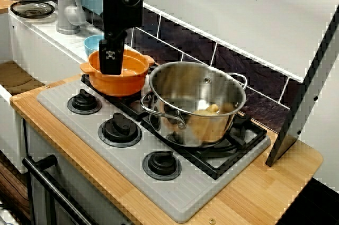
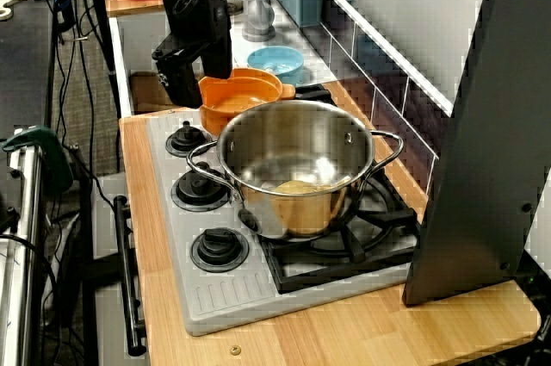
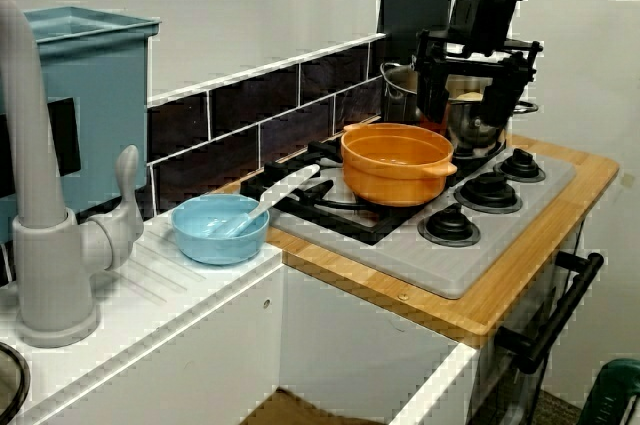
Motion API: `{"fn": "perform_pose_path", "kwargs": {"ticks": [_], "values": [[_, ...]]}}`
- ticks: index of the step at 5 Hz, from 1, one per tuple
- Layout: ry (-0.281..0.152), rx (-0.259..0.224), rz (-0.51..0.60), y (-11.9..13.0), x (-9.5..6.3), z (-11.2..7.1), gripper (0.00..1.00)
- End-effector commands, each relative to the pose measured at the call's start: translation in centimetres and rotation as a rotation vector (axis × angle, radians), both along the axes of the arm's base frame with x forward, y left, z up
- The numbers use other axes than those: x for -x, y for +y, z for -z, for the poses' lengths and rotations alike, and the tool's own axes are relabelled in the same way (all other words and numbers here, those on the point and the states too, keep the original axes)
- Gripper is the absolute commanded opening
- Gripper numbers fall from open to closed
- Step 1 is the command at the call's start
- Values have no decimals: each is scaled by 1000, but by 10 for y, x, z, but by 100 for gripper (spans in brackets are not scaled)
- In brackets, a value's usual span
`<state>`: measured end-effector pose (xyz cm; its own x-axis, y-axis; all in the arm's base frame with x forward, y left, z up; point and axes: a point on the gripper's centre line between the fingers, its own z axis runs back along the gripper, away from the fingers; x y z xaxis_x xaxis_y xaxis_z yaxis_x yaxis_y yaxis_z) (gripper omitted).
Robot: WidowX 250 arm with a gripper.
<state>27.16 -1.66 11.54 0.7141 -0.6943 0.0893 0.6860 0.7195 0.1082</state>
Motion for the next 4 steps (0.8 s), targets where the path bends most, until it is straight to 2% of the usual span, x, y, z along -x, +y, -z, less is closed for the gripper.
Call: {"fn": "perform_pose_path", "kwargs": {"ticks": [1,3,4], "values": [[-20,4,-13,-3,0,-2,100],[1,7,-39,0,2,14,100],[4,19,-48,1,3,16,100]]}}
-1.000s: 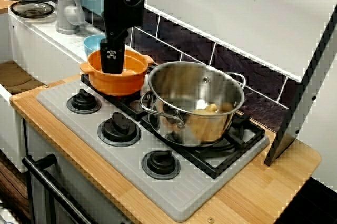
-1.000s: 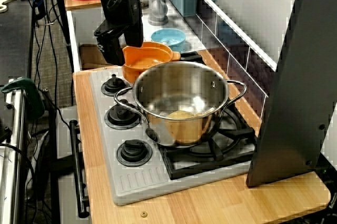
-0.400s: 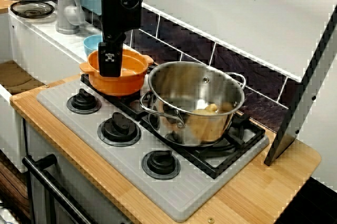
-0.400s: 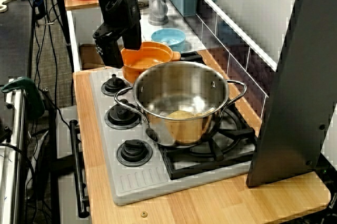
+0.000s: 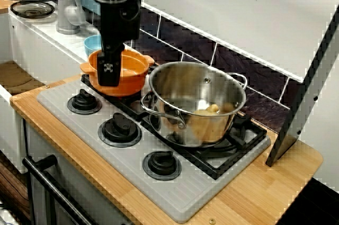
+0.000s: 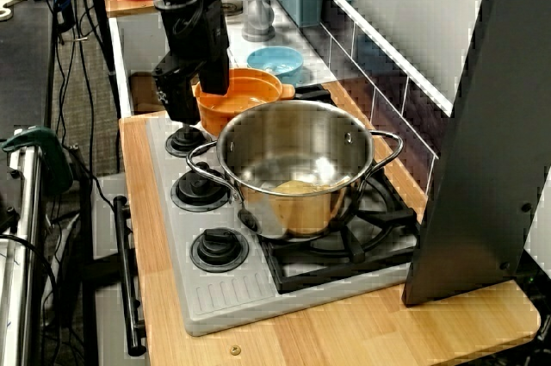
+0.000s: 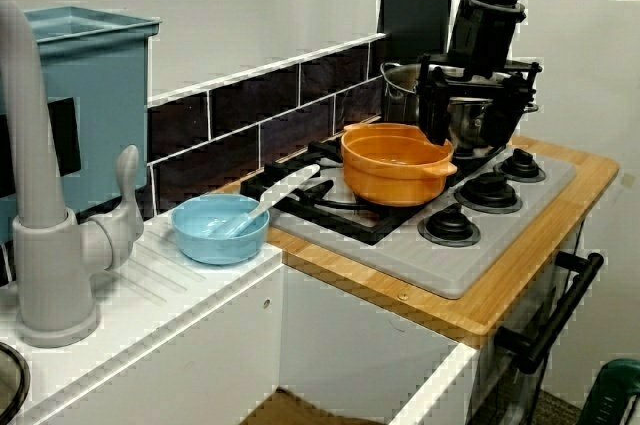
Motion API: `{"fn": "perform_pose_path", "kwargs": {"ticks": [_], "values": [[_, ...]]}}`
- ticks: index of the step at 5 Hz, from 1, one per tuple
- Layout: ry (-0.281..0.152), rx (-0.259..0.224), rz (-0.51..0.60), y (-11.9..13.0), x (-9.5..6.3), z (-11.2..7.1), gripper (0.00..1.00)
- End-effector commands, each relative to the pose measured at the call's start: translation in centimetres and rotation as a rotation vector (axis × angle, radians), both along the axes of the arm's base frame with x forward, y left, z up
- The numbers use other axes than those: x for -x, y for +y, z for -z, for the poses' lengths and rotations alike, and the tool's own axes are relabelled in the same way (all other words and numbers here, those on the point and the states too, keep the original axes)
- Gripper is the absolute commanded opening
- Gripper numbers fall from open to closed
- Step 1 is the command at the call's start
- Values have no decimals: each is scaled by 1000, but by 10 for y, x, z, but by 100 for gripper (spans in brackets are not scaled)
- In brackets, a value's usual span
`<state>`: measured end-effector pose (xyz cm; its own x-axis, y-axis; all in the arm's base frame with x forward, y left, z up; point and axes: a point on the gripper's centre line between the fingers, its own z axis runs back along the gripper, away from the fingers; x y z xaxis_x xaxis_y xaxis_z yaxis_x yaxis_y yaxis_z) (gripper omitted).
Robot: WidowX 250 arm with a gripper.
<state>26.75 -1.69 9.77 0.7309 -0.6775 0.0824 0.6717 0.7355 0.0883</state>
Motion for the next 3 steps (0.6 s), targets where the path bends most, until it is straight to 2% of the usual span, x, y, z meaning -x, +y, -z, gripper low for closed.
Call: {"fn": "perform_pose_path", "kwargs": {"ticks": [1,3], "values": [[-5,12,-37,2,-1,2,100],[8,20,-55,3,-1,8,100]]}}
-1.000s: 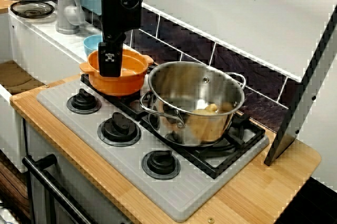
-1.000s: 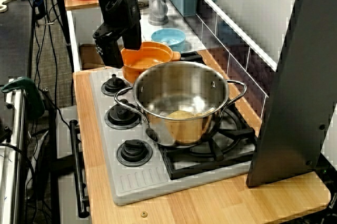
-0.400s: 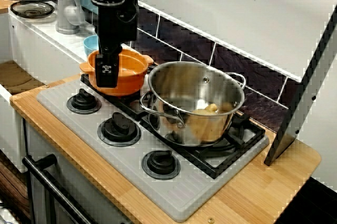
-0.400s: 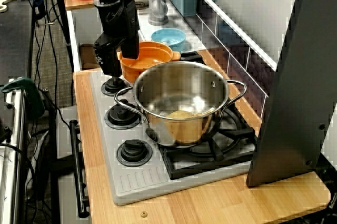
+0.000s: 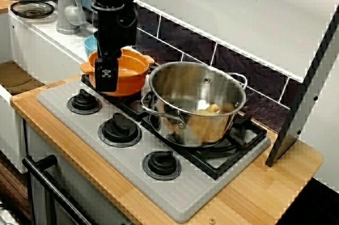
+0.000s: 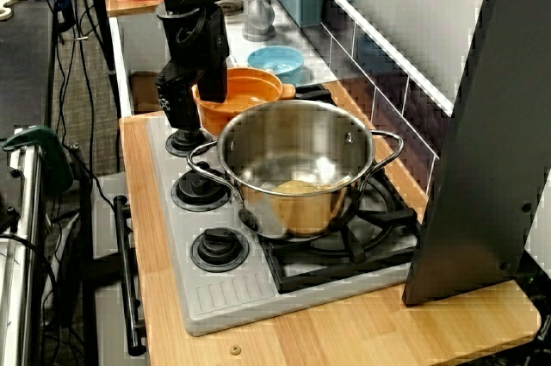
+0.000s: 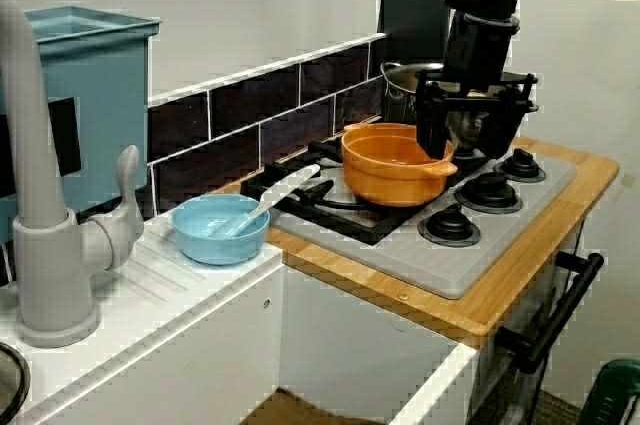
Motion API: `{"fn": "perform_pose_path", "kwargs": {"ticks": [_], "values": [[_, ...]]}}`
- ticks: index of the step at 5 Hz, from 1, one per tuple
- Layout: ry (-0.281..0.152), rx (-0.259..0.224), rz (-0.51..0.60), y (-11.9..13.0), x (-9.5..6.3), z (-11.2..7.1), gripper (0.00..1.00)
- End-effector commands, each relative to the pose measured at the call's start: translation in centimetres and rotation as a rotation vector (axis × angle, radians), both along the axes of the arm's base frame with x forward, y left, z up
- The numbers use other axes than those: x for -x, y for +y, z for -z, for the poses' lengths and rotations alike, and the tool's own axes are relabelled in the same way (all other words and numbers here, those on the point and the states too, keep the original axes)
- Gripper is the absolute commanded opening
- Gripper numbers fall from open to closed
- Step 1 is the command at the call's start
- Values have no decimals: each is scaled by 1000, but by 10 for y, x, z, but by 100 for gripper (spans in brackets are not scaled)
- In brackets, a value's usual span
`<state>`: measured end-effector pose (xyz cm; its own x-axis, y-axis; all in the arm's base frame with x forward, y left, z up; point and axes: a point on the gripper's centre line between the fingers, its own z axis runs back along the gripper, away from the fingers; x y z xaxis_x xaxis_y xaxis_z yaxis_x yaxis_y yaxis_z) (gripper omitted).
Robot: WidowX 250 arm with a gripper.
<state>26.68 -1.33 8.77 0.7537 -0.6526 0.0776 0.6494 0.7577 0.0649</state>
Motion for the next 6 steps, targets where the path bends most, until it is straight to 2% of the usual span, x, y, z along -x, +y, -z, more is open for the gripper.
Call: {"fn": "perform_pose_path", "kwargs": {"ticks": [1,2,3,4,6], "values": [[-5,16,-36,0,-4,1,100],[-6,19,-41,-1,-4,0,100],[0,18,-63,-2,-2,5,88],[-10,17,-66,-1,0,5,0],[-18,23,-71,3,6,2,0]]}}
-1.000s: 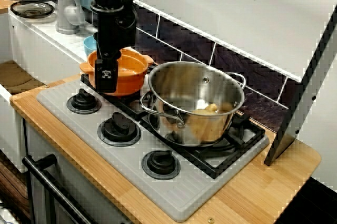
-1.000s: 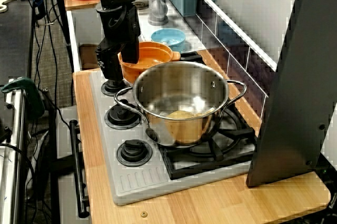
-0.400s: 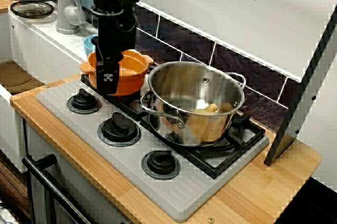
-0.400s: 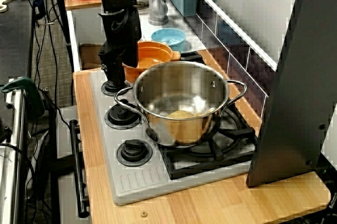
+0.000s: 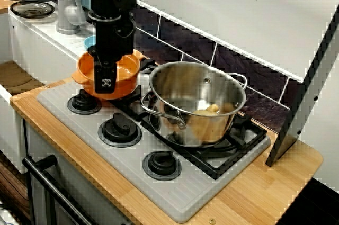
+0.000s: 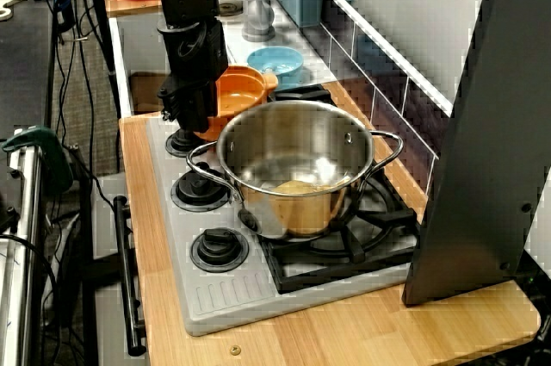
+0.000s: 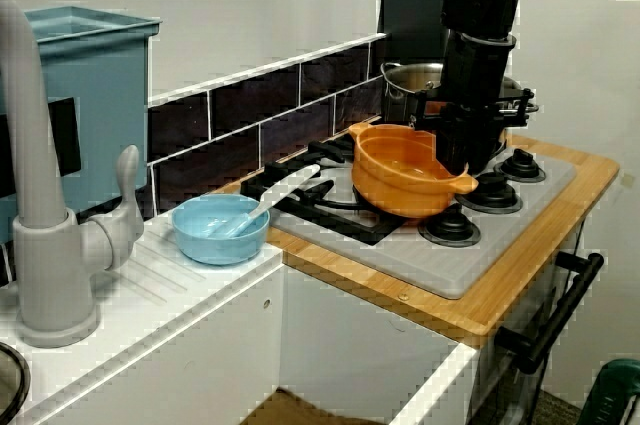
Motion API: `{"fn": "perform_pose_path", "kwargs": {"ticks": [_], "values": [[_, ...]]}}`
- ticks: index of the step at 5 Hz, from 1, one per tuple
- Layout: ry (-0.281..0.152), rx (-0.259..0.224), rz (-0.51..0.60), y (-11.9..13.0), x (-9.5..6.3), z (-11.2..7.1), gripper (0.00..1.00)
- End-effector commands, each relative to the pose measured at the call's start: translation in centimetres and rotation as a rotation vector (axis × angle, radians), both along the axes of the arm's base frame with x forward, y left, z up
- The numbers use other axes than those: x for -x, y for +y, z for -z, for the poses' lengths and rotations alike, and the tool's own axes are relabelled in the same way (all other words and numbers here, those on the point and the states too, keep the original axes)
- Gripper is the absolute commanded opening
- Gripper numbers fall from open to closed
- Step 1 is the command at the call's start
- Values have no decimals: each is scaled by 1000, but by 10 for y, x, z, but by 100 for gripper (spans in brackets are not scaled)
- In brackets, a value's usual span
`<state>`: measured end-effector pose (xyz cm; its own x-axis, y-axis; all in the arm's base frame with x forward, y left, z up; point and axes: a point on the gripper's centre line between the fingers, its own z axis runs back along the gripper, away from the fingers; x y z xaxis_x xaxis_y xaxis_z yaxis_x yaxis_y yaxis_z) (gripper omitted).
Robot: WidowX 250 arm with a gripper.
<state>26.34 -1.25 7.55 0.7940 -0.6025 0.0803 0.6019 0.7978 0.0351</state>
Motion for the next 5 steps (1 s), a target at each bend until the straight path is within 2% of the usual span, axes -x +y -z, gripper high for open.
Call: {"fn": "perform_pose_path", "kwargs": {"ticks": [1,3,4,5], "values": [[-43,1,-13,4,4,-16,0],[-71,42,-59,18,6,-44,0],[-54,16,-92,33,9,-62,0],[-63,6,-153,52,12,-73,0]]}}
